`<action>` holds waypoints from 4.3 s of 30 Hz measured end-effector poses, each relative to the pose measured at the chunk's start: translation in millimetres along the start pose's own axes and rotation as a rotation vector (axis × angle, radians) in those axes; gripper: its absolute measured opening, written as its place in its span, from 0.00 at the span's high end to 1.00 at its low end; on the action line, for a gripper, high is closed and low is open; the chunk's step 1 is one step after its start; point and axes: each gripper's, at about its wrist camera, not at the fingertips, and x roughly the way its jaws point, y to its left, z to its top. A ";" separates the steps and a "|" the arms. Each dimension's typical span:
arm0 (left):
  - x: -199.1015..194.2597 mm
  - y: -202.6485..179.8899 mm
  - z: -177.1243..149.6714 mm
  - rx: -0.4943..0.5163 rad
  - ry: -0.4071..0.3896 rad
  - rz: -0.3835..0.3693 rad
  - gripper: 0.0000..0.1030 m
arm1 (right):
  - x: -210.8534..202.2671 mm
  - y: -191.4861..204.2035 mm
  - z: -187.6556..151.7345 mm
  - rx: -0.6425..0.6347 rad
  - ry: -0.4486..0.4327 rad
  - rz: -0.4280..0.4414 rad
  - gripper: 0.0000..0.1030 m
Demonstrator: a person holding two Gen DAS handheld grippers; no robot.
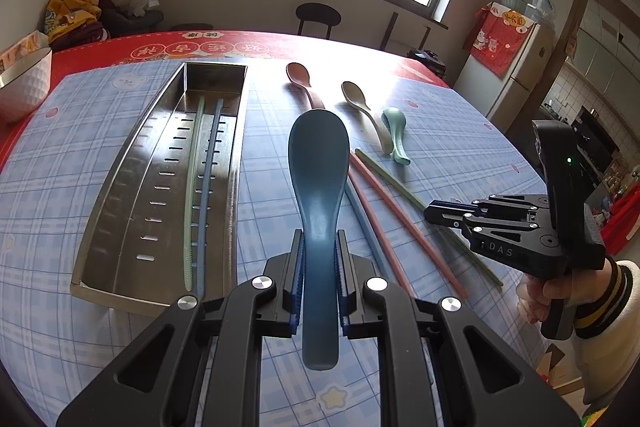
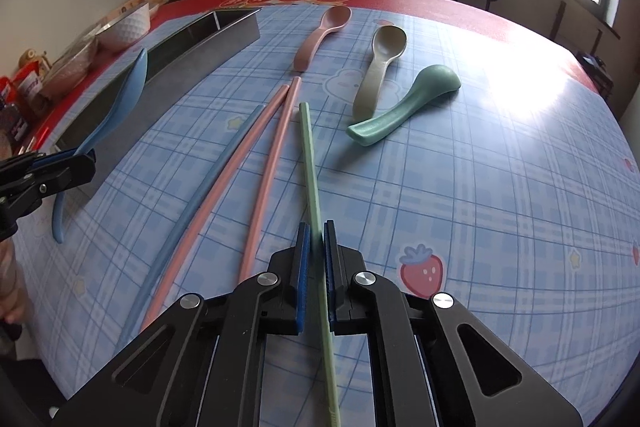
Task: Organize utensils
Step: 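Hold the blue spoon up with the left tool while the right tool grasps a green chopstick, then carry the blue spoon into the steel tray and open the left tool, then carry the green chopstick into the steel tray and open the right tool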
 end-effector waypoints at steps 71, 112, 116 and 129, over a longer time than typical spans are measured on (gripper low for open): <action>88.2 88.3 99.7 0.002 0.290 0.324 0.86 | -16.9 -33.8 -4.9 0.298 -0.291 0.358 0.94; -35.0 127.8 23.8 0.023 -0.186 0.193 0.06 | -3.5 -28.8 1.9 0.344 -0.227 0.185 0.94; -35.7 142.0 20.7 -0.058 -0.183 0.124 0.06 | -0.7 -33.5 1.7 0.380 -0.208 0.142 0.94; -35.9 142.5 18.5 -0.072 -0.183 0.146 0.06 | -0.8 -15.7 15.5 0.359 -0.142 0.066 0.94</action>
